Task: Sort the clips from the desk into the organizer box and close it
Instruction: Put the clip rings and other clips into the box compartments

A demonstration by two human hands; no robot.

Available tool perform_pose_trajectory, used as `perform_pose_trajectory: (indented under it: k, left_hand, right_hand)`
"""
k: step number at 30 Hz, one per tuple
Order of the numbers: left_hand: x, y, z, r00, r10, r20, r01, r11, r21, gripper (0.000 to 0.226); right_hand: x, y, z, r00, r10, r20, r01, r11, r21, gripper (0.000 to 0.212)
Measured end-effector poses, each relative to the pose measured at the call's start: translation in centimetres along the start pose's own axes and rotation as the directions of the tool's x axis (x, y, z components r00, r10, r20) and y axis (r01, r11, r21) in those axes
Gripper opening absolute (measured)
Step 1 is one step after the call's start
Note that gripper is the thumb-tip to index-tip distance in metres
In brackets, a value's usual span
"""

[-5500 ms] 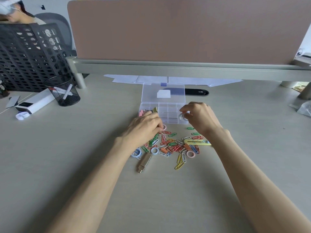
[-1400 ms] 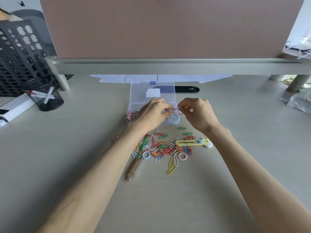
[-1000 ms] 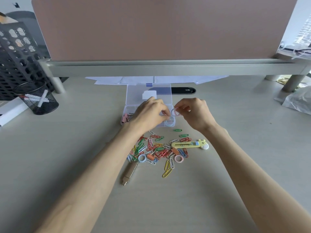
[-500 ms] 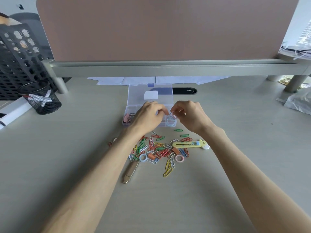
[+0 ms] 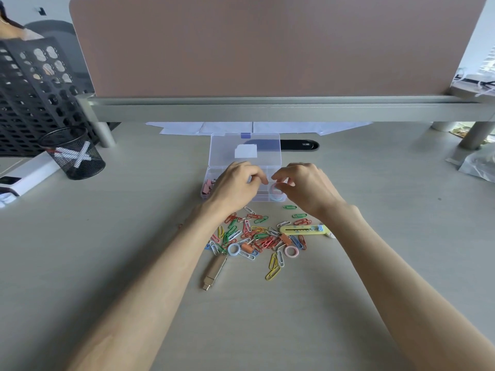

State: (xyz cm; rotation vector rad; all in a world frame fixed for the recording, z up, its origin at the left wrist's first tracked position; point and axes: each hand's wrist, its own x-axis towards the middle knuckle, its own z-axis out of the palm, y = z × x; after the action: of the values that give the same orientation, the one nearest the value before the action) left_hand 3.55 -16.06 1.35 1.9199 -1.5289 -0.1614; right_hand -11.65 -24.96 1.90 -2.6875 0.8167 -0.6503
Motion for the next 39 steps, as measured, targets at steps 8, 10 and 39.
perform_pose_trajectory:
  k: [8, 10, 39]
  left_hand:
    - [-0.5, -0.1, 0.1, 0.987, 0.161, 0.028, -0.161, 0.987, 0.013, 0.032]
    - [-0.7, 0.0, 0.1, 0.985, 0.172, 0.031, -0.173, 0.984, 0.038, 0.033]
    - [-1.3, 0.0, -0.4, 0.957, 0.285, 0.06, -0.292, 0.931, 0.221, 0.038]
  right_hand:
    - [-0.3, 0.4, -0.8, 0.997, -0.054, 0.048, 0.054, 0.999, 0.002, 0.015]
    - [-0.3, 0.4, -0.5, 0.998, -0.061, 0.022, 0.061, 0.998, 0.02, 0.015]
    - [-0.9, 0.7, 0.0, 1.0, 0.0, 0.006, 0.0, 0.996, 0.089, 0.036]
